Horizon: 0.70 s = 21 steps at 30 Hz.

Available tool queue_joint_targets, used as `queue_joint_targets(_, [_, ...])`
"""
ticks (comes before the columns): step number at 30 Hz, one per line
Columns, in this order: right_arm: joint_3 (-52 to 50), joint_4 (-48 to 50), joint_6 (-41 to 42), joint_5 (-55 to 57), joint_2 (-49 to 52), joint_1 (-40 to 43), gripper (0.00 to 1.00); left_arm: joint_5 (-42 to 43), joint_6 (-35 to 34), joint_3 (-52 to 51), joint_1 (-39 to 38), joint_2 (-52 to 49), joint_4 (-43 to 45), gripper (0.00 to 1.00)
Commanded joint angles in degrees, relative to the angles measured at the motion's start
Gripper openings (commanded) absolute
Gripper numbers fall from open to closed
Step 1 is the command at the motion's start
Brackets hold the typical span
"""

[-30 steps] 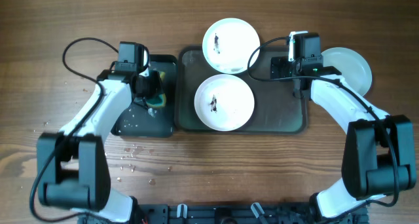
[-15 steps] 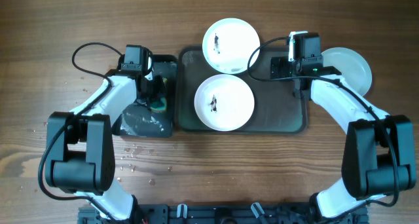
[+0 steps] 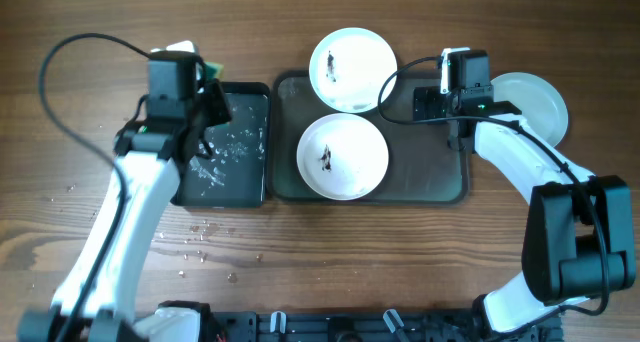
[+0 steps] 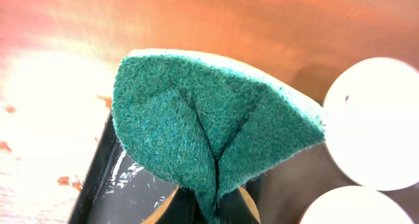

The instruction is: Clean dirty plates on tray and stack at the side

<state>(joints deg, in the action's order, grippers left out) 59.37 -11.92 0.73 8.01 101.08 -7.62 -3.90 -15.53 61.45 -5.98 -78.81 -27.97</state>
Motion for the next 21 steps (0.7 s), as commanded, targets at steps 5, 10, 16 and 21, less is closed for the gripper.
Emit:
queue_joint_targets(5, [0.0,0.2,-0.6,0.8,0.8,-0.2,1.00,-2.2,1.9,1.2,0.0,11.8,2.8,0.04])
queue_joint_targets(10, [0.0,0.2,-0.6,0.8,0.8,-0.2,1.00,-2.2,1.9,1.2,0.0,13.7,4.1,0.04])
queue_joint_targets(16, [0.0,0.2,-0.6,0.8,0.8,-0.2,1.00,-2.2,1.9,1.1,0.0,13.4,4.1,0.04])
queue_joint_targets(21, [0.0,0.2,-0.6,0.8,0.8,-0.2,1.00,-2.2,1.9,1.2,0.0,13.4,4.1,0.04])
